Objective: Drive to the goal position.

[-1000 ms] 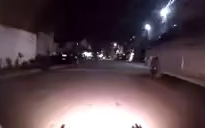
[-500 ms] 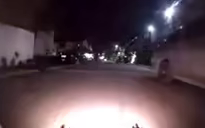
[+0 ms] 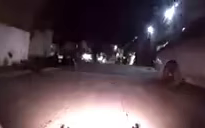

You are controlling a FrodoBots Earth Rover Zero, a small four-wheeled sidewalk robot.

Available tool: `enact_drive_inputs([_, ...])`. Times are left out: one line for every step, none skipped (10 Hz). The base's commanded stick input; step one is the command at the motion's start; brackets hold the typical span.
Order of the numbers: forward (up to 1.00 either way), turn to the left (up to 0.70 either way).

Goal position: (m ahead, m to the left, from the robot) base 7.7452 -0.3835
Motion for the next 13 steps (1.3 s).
enact_drive_inputs([0.85,-0.26])
enact_drive_inputs([0.85,-0.24])
enact_drive_inputs([0.85,-0.21])
enact_drive_inputs([0.85,-0.19])
enact_drive_inputs([0.85,-0.16])
enact_drive_inputs([0.85,-0.14])
enact_drive_inputs([0.85,-0.12])
enact_drive_inputs([0.85,-0.09])
enact_drive_inputs([0.85,-0.07])
enact_drive_inputs([0.85,-0.04])
enact_drive_inputs([0.85,-0.02])
enact_drive_inputs([0.85,0.00])
enact_drive_inputs([0.85,-0.18])
